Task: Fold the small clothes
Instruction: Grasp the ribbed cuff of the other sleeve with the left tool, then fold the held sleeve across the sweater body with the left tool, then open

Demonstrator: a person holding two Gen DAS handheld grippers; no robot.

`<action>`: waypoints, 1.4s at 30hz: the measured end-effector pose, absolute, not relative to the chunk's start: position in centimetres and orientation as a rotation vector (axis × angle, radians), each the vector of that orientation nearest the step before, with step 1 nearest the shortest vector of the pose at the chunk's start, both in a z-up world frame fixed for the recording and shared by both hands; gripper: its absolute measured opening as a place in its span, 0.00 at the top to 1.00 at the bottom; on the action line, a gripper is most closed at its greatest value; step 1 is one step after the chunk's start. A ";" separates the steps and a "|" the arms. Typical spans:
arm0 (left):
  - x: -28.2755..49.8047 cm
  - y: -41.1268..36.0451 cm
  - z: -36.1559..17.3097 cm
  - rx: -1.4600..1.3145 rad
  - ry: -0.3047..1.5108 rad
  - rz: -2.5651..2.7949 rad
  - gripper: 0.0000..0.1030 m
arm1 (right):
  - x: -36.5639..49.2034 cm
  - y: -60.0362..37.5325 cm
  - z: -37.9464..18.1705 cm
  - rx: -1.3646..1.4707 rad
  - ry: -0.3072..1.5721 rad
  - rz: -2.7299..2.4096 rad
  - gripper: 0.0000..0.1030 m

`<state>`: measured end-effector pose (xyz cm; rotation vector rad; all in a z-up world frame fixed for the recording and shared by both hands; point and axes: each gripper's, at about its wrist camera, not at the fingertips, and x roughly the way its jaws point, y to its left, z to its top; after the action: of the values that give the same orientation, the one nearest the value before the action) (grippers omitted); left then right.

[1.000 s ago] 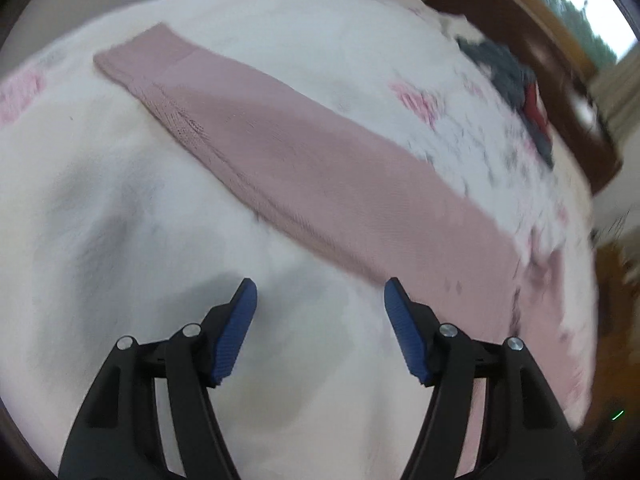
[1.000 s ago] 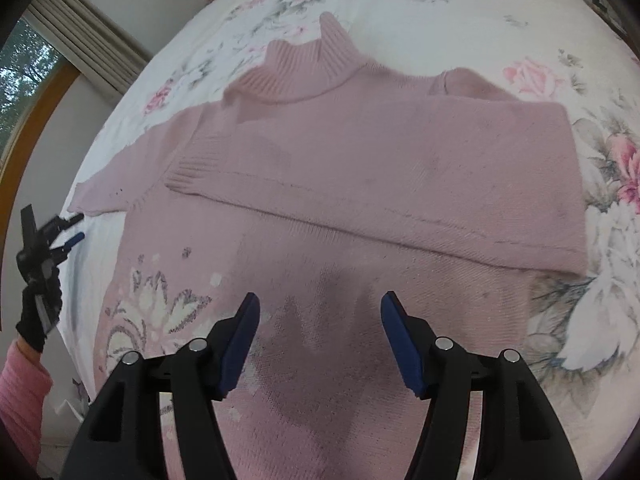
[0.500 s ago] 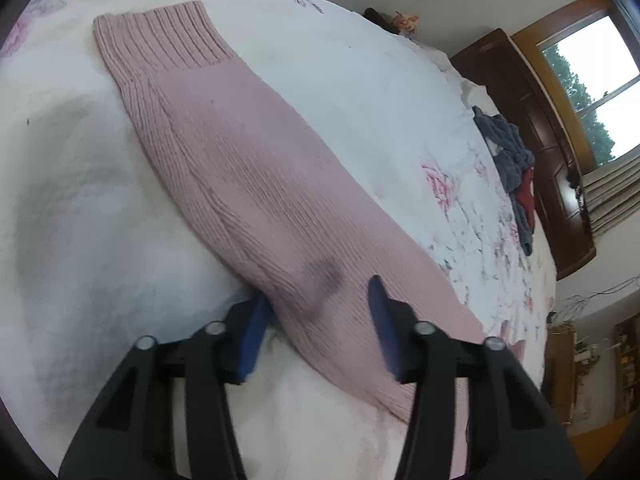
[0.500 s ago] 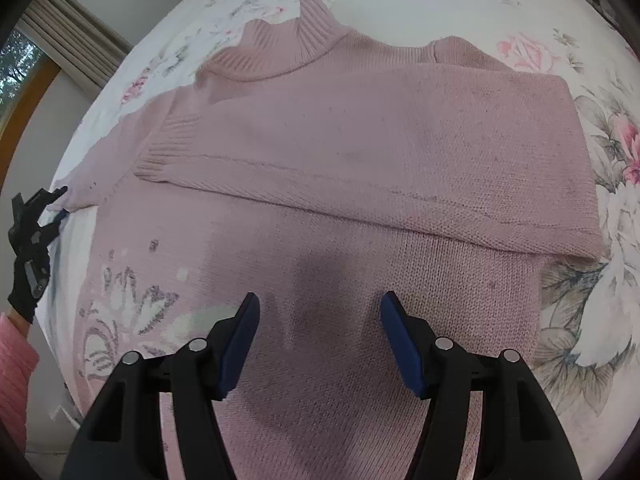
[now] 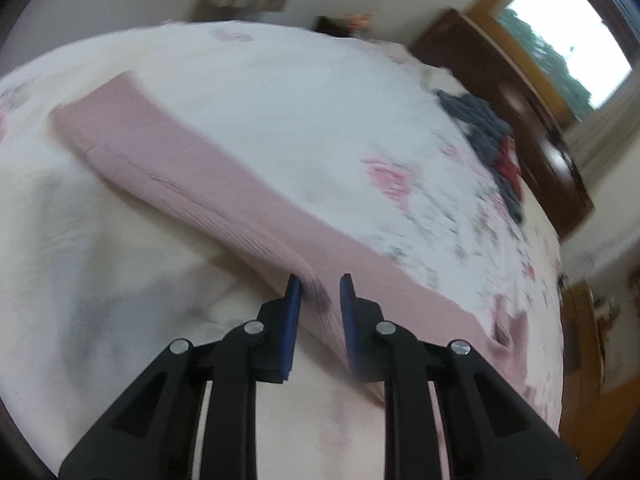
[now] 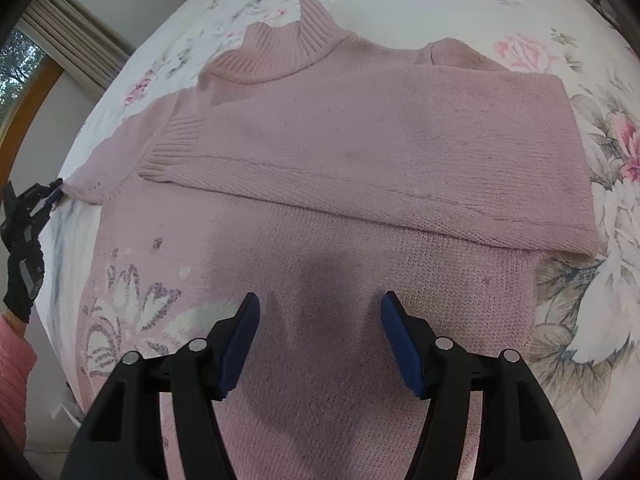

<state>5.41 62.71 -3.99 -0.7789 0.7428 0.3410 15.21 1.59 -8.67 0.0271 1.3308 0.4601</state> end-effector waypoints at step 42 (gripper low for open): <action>3.8 71.6 -7.0 -0.995 0.684 0.532 0.94 | 15.9 1.7 -9.9 -0.033 1.320 0.408 0.34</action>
<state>3.78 71.55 -6.96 -0.9946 0.6841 0.5318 15.91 1.74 -9.88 -0.0325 1.3197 0.4085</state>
